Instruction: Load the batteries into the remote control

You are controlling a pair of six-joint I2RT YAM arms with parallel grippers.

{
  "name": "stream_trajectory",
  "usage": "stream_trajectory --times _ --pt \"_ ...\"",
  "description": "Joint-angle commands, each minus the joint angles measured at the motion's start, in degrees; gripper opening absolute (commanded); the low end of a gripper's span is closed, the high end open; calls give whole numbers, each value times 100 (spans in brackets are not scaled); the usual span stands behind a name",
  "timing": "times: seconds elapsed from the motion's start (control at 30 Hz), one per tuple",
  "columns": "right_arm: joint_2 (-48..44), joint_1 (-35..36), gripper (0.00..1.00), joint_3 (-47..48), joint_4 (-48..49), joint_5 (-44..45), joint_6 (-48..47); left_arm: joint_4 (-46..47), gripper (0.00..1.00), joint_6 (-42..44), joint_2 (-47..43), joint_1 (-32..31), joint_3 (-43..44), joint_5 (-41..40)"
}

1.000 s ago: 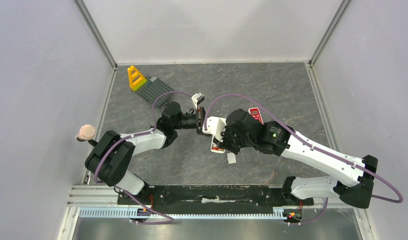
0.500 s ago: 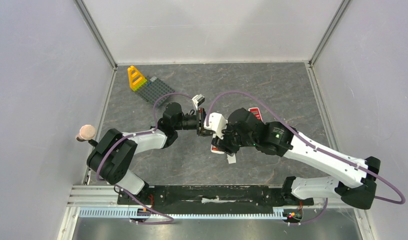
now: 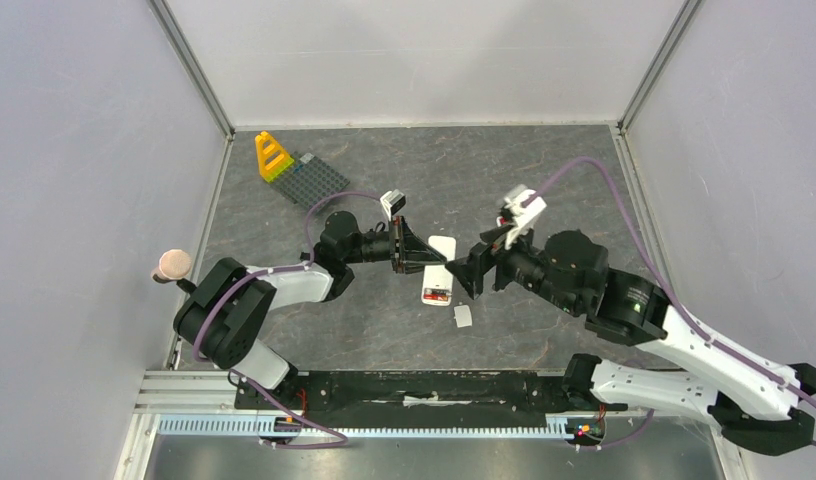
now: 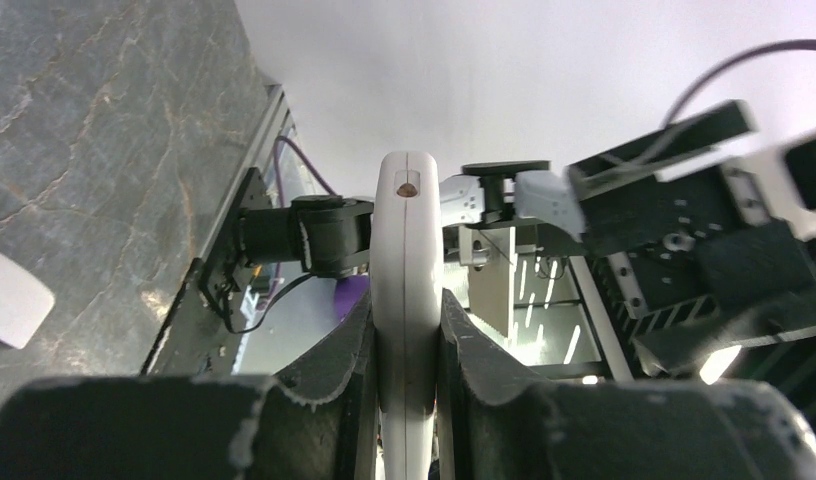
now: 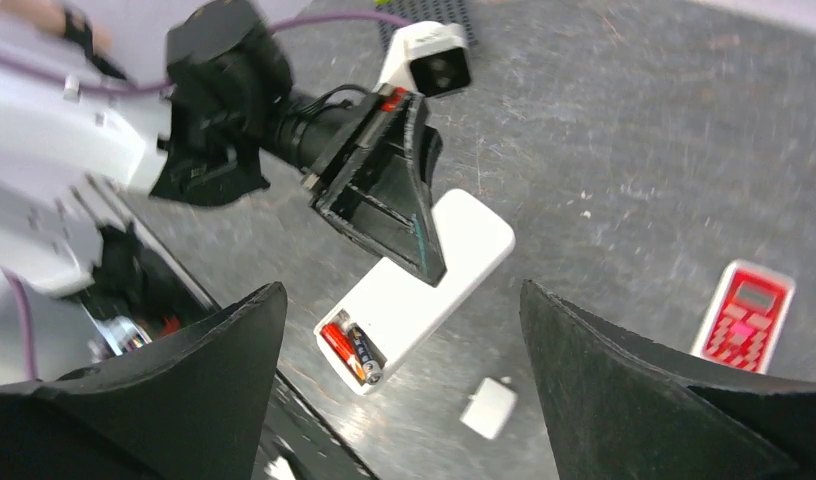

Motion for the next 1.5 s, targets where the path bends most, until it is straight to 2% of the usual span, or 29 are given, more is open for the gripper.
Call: stream_trajectory --times 0.0,0.1,0.2,0.27,0.37,0.47,0.7,1.07,1.47 --pt "-276 -13 82 -619 561 1162 2159 725 2 -666 -371 18 21 -341" --pt "-316 -20 68 -814 645 1343 2619 429 2 -697 -637 22 -14 -635" --pt "-188 -13 61 -740 480 1569 2849 -24 2 -638 -961 23 -63 -967" --pt "-93 -12 64 -641 325 1705 2983 -221 2 -618 -1152 22 -106 -1198" --pt "-38 -17 75 -574 269 1721 3234 -370 2 -600 -1396 23 -156 -1521" --pt "-47 -11 79 -702 519 1513 3455 -434 2 -654 -1551 23 -164 -1748" --pt "-49 -11 79 -973 1029 1139 3796 -459 2 -875 -1719 18 -172 -2030" --pt "-130 -13 78 -1203 1303 1130 3933 -53 2 -1427 -1737 18 -430 -2341" --pt "-331 -17 72 -1754 1743 1063 4726 67 2 -1556 -1773 23 -500 -2478"
